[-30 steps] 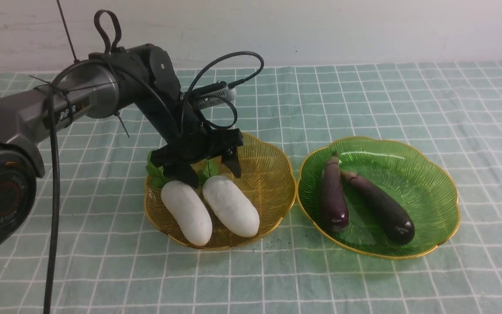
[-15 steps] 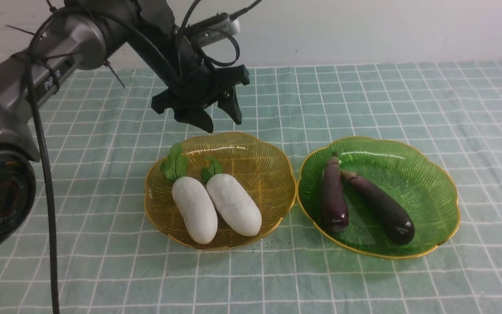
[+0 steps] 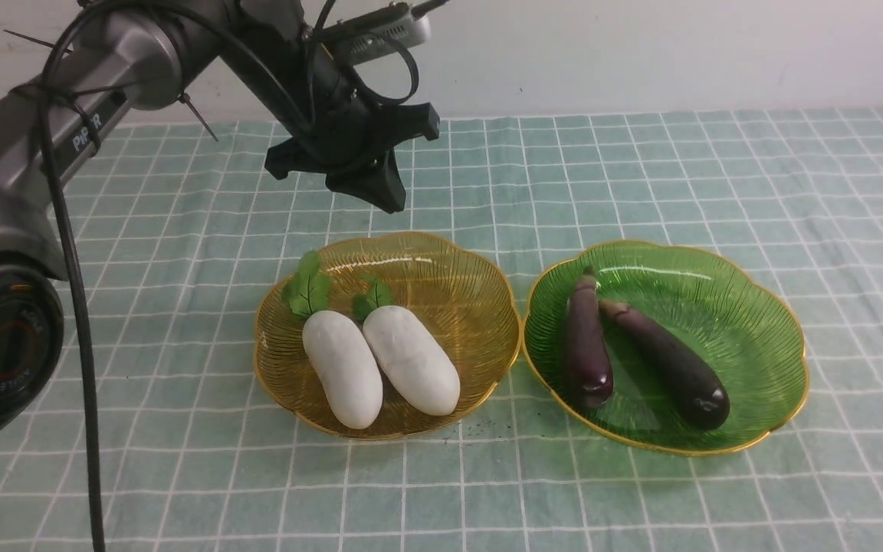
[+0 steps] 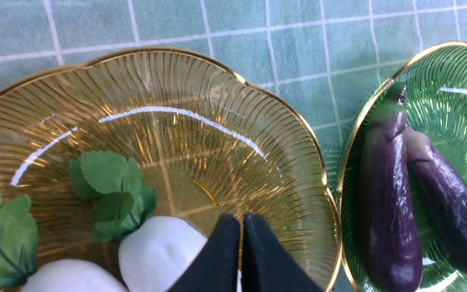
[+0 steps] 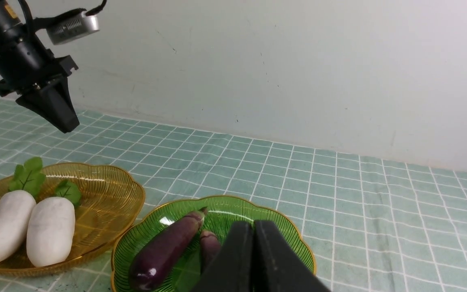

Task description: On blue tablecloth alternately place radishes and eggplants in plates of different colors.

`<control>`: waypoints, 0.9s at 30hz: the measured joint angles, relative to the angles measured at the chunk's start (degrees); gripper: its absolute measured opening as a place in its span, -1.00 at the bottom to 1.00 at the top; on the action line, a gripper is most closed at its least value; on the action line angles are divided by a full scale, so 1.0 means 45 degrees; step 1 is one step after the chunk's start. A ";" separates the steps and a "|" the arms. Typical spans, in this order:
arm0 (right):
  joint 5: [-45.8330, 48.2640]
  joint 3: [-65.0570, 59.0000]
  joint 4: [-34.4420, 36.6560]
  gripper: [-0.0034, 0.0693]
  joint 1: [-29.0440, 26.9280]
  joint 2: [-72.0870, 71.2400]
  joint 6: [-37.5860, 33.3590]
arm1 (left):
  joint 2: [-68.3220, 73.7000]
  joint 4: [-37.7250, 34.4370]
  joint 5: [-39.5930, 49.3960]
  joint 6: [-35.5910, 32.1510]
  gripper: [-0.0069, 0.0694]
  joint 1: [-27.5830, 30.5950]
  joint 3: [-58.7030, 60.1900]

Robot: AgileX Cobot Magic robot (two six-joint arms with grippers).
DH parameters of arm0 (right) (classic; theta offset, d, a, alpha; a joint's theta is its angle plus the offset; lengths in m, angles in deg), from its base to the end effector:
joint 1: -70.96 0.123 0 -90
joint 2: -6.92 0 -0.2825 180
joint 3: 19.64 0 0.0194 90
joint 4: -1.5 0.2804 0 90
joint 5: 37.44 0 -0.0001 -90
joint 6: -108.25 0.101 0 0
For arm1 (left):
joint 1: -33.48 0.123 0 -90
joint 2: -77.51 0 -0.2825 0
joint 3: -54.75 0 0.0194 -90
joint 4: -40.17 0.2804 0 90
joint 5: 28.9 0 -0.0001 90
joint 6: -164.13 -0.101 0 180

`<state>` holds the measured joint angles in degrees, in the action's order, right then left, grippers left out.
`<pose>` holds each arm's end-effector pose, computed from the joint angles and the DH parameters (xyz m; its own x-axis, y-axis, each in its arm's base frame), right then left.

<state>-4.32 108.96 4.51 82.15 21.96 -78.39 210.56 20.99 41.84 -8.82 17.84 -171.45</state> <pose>0.0740 0.0176 0.3094 -0.1460 -0.1021 -0.9840 -0.2328 0.9703 -0.0661 0.4825 -0.1676 0.2761 -0.9469 0.0330 -0.3199 0.1570 0.9156 -0.3701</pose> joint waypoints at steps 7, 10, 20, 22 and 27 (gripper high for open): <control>0.0000 0.0000 0.0000 -0.95 0.0000 0.0000 0.0000 | 0.0000 0.0050 0.0000 -0.0903 -0.84 0.0000 0.0000; 0.0000 0.0000 0.0000 -0.95 0.0000 0.0000 0.0000 | 0.0000 0.0050 0.0000 -0.1025 -0.84 0.0000 0.0000; -0.1102 -0.1433 0.0000 -0.95 0.0000 -0.0627 0.0000 | 0.0000 0.0050 0.0000 -0.1057 -0.84 0.0000 -0.0004; -0.1355 -0.2058 0.0000 -0.95 -0.0018 -0.1053 0.0000 | 0.0000 0.0054 0.0000 -0.1057 -0.84 0.0000 -0.0004; -0.1540 -0.3718 0.0161 -0.95 -0.0591 -0.1716 0.0000 | 0.0000 0.0054 0.0000 -0.1113 -0.84 0.0000 -0.0032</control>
<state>-11.25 92.22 5.23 79.49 14.24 -78.39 210.56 21.23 41.84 -13.83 17.84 -171.60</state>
